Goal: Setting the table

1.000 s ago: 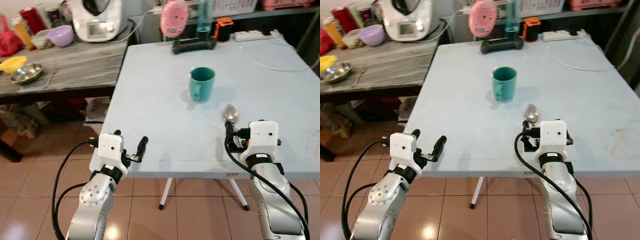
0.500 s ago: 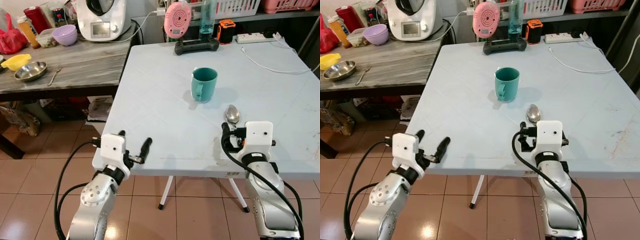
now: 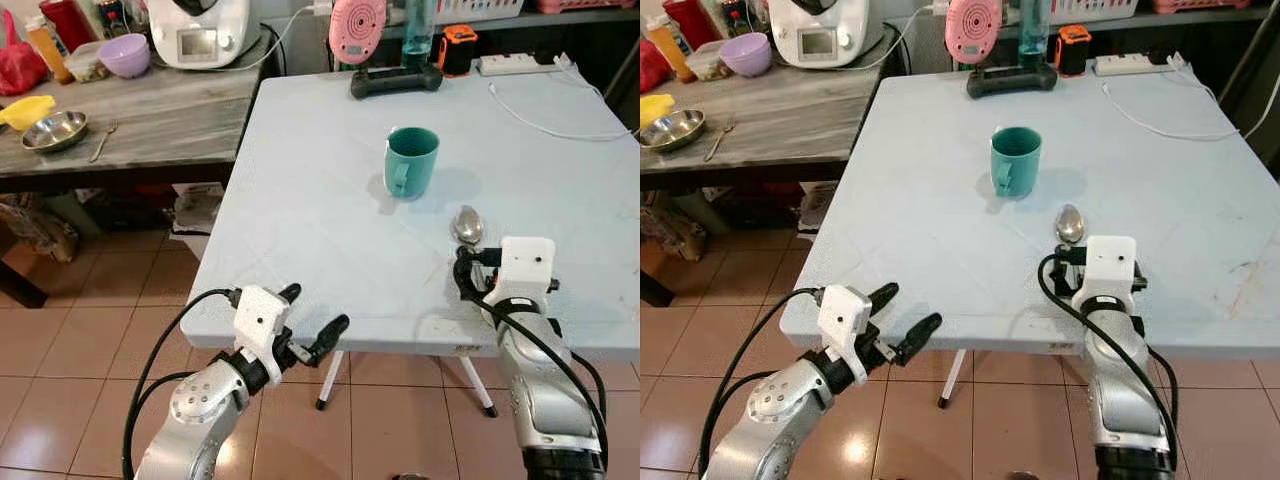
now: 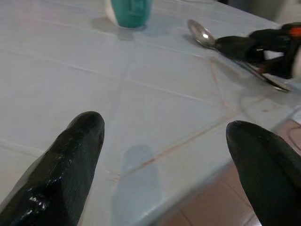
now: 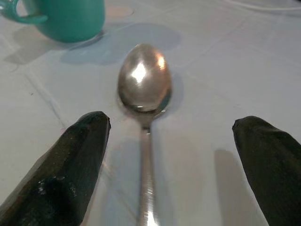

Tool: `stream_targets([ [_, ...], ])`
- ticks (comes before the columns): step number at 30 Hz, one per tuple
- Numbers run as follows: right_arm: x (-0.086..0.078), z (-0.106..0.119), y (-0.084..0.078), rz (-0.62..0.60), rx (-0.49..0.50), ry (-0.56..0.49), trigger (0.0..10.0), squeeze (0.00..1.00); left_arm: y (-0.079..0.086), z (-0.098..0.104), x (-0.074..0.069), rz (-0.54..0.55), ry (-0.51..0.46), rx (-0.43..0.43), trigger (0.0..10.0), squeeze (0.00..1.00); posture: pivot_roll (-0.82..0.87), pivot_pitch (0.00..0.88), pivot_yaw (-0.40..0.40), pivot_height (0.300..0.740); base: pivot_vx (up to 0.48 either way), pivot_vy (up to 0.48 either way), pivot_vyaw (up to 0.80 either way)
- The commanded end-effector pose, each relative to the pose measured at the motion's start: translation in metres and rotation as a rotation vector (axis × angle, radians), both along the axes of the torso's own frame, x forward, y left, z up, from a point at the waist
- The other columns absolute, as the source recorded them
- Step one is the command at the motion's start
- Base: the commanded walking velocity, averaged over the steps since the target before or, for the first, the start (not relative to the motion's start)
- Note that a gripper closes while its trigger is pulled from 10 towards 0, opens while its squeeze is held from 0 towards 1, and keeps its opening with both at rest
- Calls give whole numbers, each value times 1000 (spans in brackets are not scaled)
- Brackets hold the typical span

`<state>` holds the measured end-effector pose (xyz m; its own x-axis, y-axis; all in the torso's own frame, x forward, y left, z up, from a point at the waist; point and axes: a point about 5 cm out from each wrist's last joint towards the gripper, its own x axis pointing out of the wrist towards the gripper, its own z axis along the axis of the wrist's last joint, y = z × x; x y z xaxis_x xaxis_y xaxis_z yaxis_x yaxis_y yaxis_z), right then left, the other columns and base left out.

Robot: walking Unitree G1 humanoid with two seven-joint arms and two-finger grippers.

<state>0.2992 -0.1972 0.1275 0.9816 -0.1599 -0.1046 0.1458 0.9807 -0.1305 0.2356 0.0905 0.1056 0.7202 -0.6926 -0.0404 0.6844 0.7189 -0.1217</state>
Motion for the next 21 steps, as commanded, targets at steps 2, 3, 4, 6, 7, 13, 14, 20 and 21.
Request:
stream_targets([
  [2, 2, -6, 9, 43, 27, 33, 10000, 0, 0, 5, 0, -44, -8, 2, 10000, 0, -151, 152, 121, 740, 0, 0, 0],
  [3, 2, -7, 10, 47, 31, 38, 10000, 0, 1, 6, 1, -44, -13, 6, 10000, 0, -151, 150, 120, 740, 0, 0, 0],
  [4, 2, -9, 12, 58, 32, 53, 10000, 0, 2, 7, 4, -27, -16, 2, 10000, 0, -151, 150, 119, 740, 0, 0, 0],
  [6, 1, -13, 13, 66, 33, 70, 10000, 0, 3, 8, 6, -15, -22, 3, 10000, 0, -151, 148, 119, 740, 0, 0, 0],
  [7, 0, -15, 14, 74, 36, 85, 10000, 0, 4, 9, 7, -10, -23, 2, 10000, 0, -151, 147, 118, 740, 0, 0, 0],
  [13, 1, -22, 16, 92, 70, 126, 2588, 0, 5, 9, 6, -23, -17, 4, 10000, 0, -151, 144, 118, 740, 0, 0, 0],
  [14, 1, -22, 16, 95, 74, 133, 0, 0, 4, 8, 6, -26, -16, 6, 10000, 0, -151, 143, 118, 740, 0, 0, 0],
  [20, 0, -24, 14, 87, 81, 167, 0, 0, 2, 9, 6, -35, -16, 4, 10000, 0, -154, 142, 117, 740, 0, 0, 0],
  [21, -1, -24, 14, 88, 82, 175, 0, 0, 2, 9, 6, -37, -16, 4, 10000, 0, -155, 141, 116, 740, 0, 0, 0],
])
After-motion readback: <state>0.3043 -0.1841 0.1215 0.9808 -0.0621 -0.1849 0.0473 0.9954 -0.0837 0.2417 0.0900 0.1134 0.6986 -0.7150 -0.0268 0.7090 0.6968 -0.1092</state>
